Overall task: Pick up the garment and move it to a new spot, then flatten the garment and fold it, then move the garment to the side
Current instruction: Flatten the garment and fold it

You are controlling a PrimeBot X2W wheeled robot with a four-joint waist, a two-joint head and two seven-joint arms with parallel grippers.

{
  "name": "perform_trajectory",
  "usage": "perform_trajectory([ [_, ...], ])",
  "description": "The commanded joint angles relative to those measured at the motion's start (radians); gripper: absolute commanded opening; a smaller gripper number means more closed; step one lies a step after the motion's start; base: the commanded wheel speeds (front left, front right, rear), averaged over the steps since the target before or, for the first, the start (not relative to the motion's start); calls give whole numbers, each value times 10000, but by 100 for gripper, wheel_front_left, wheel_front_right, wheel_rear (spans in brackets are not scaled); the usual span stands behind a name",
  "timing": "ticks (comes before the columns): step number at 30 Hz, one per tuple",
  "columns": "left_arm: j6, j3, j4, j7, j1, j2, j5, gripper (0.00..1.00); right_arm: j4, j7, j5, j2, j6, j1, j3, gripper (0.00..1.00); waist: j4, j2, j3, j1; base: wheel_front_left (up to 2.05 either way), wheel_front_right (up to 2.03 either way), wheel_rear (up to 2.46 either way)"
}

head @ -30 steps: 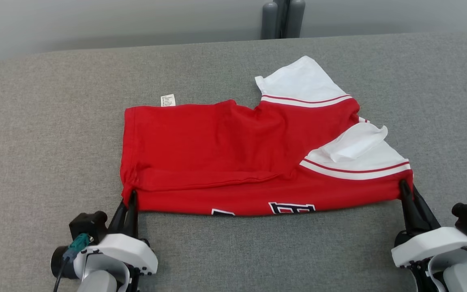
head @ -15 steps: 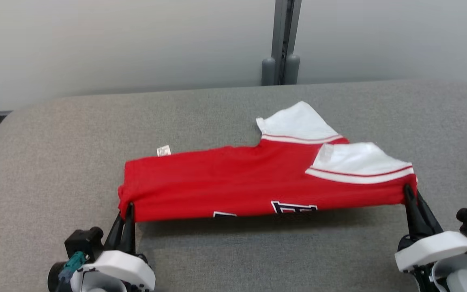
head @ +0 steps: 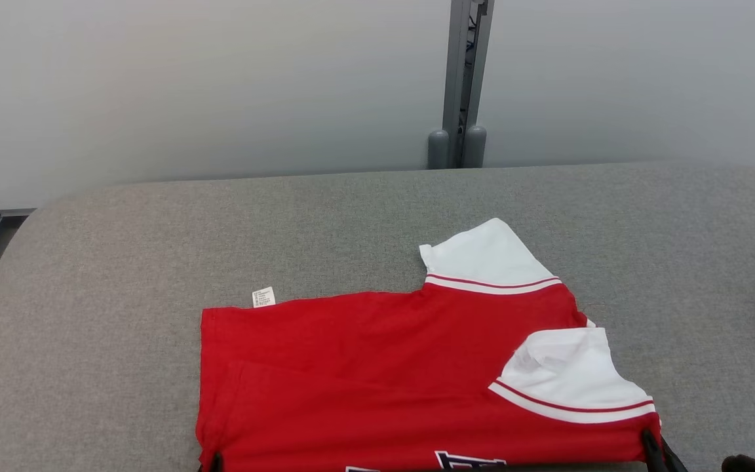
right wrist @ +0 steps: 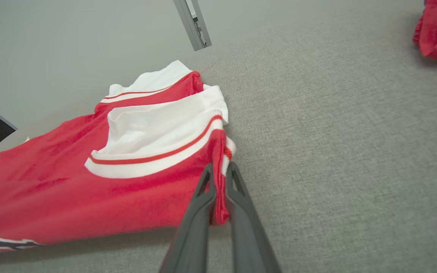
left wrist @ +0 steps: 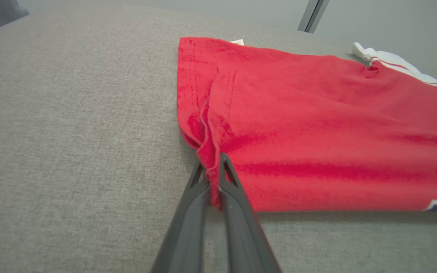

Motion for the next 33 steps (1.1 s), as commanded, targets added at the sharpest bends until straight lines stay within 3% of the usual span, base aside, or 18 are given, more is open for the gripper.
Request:
perform_trajectory([
  [1, 44, -9, 49, -13, 69, 70, 29, 0, 28, 4, -28, -103, -3, 49, -98, 0, 13, 0, 68, 0, 0, 0, 0],
  [3, 60, -113, 150, -13, 80, 71, 88, 0, 90, 4, 4, -55, -3, 73, -154, 0, 35, 0, 158, 0, 0, 0, 0],
  [4, 91, -135, 158, -11, 33, 74, 106, 26, 93, 5, 10, -29, -3, 35, -189, 0, 49, 0, 209, 0, 0, 0, 0],
  [5, 128, -152, 148, -11, -24, 73, 148, 74, 100, 5, -6, 4, -3, -7, -231, 16, 60, 0, 247, 0, 0, 0, 0],
  [6, 134, -175, 124, -11, -83, 71, 197, 100, 136, 5, -8, 42, -3, -47, -267, 47, 72, 0, 288, 0, 0, 0, 0],
  [7, 167, -198, 80, -11, -166, 67, 215, 100, 158, 5, -45, 53, -3, -132, -328, 100, 86, 0, 329, 0, 0, 0, 0],
  [12, 279, -109, -297, -11, -585, 62, 461, 100, 37, 5, -523, 45, -1, -628, -676, 100, 160, 0, 559, 0, 0, 0, 0],
  [17, 127, 116, -116, -11, -1506, 71, 771, 100, -23, 5, -1066, -10, -1, -1525, -800, 100, 231, 0, 903, 0, 0, 0, 0],
  [33, -528, 335, 3353, -2, -5557, 366, 1002, 100, 996, 5, -1631, -339, -1, -4625, -139, 100, 180, 0, 2307, 0, 0, 0, 0],
])
